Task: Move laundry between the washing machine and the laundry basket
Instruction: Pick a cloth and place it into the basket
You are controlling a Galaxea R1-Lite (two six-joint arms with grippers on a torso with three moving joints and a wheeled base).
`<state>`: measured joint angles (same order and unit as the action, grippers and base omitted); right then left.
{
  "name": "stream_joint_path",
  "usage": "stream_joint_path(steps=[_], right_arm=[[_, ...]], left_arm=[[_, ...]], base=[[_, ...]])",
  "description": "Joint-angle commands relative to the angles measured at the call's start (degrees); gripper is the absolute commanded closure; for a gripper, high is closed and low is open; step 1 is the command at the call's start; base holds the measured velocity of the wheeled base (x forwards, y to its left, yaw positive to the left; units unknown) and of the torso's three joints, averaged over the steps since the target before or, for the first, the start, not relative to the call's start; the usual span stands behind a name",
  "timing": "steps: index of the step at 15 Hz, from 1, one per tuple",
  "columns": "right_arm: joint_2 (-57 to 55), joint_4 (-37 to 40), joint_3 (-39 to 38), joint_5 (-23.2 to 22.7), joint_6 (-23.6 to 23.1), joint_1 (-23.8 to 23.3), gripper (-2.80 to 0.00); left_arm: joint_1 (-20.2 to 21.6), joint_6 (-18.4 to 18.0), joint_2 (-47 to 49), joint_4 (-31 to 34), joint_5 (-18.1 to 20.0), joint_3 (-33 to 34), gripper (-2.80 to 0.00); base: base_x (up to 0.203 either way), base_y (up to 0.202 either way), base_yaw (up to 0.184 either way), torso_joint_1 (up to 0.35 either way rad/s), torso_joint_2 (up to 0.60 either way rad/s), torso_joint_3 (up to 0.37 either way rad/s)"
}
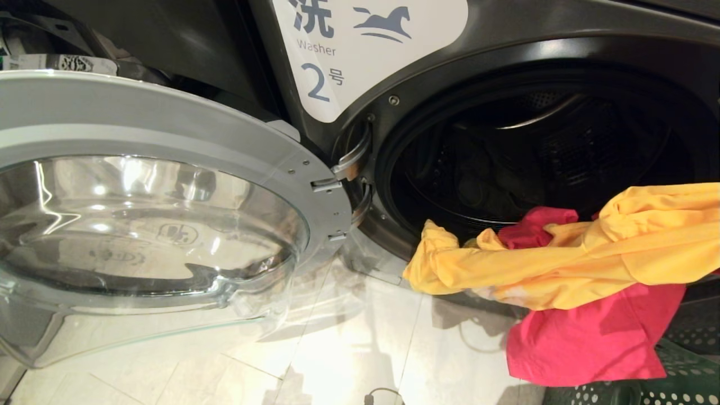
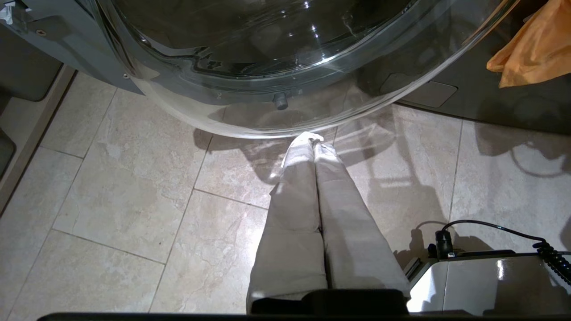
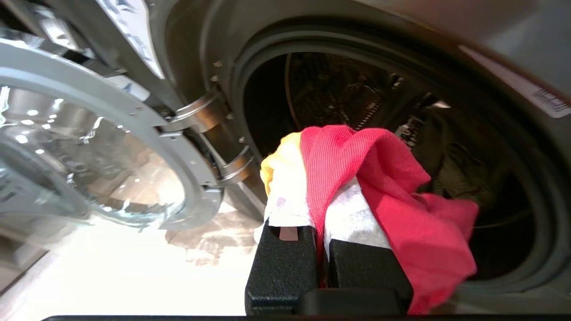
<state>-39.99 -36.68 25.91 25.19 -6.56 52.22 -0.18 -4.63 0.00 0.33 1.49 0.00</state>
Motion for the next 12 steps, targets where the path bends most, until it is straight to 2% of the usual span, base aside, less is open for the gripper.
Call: stream_joint_path(steps=[1, 4, 8, 12], right_arm=[[-0.09, -0.23, -0.07, -0.64, -0.17, 0.69, 0.00], [0.17, -0.29, -0.24, -2.85, -4.31, 0.69, 0.00], [1.42, -0.28, 1.90, -3.55, -7.26, 0.68, 0.00], [3.40, -0.50, 2.75, -6.50, -10.79, 0.61, 0.00]], left_arm=[[0.01, -0.03, 0.00, 0.02, 0.01, 0.00, 0.00], [0.01, -0.03, 0.00, 0.02, 0.01, 0.00, 0.00], [0.01, -0.03, 0.00, 0.02, 0.01, 0.00, 0.00], [0.01, -0.03, 0.00, 0.02, 0.01, 0.00, 0.00]], base=[[0.000, 0.000, 0.000, 0.000, 0.00, 0.000], [0.000, 0.000, 0.000, 0.000, 0.00, 0.000], [0.000, 0.000, 0.000, 0.000, 0.00, 0.000], [0.000, 0.000, 0.000, 0.000, 0.00, 0.000]])
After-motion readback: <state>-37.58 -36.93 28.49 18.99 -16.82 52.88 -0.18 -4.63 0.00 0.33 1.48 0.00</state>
